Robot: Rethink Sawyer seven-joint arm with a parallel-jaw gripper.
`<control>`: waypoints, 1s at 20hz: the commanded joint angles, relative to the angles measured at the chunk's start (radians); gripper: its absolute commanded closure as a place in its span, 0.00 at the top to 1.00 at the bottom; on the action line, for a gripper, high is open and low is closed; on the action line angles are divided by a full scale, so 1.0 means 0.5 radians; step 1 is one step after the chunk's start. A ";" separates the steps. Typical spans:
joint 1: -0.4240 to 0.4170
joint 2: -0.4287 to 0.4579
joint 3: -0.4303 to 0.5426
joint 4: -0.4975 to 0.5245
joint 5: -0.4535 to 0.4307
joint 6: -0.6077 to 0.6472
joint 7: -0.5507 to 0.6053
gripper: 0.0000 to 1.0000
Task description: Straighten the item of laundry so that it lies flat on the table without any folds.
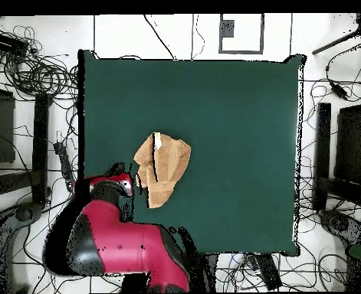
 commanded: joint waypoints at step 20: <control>-0.206 0.891 0.032 -0.830 0.094 -0.334 0.155 0.00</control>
